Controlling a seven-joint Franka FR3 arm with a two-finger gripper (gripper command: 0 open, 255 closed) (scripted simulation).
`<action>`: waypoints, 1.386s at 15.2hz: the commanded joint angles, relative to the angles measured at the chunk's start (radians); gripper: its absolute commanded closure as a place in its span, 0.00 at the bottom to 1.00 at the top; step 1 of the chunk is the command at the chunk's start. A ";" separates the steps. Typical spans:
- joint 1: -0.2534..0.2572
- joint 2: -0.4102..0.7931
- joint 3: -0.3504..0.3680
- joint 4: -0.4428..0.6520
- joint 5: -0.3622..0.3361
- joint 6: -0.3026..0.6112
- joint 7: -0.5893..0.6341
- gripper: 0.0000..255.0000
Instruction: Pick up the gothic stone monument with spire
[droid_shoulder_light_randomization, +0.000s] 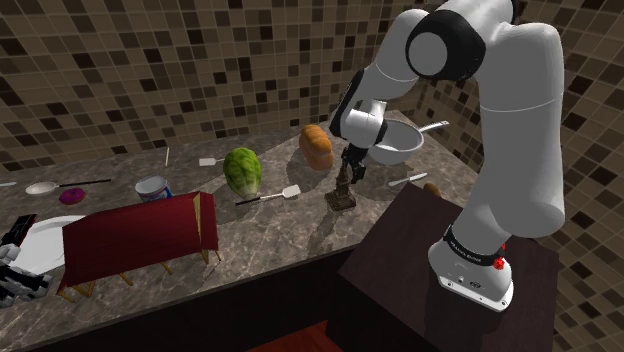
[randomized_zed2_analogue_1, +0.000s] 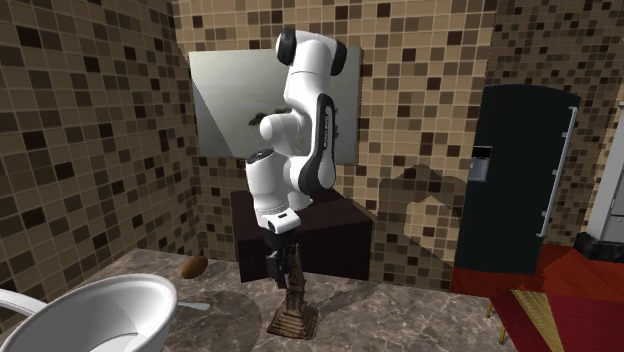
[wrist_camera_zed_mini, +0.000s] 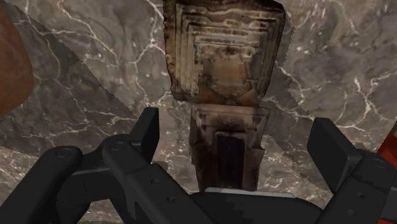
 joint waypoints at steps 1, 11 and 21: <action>-0.022 0.034 0.026 0.018 0.039 0.008 -0.032 0.00; -0.038 0.057 0.044 0.030 0.065 0.013 -0.056 1.00; 0.030 -0.046 -0.041 -0.017 -0.063 -0.017 0.050 1.00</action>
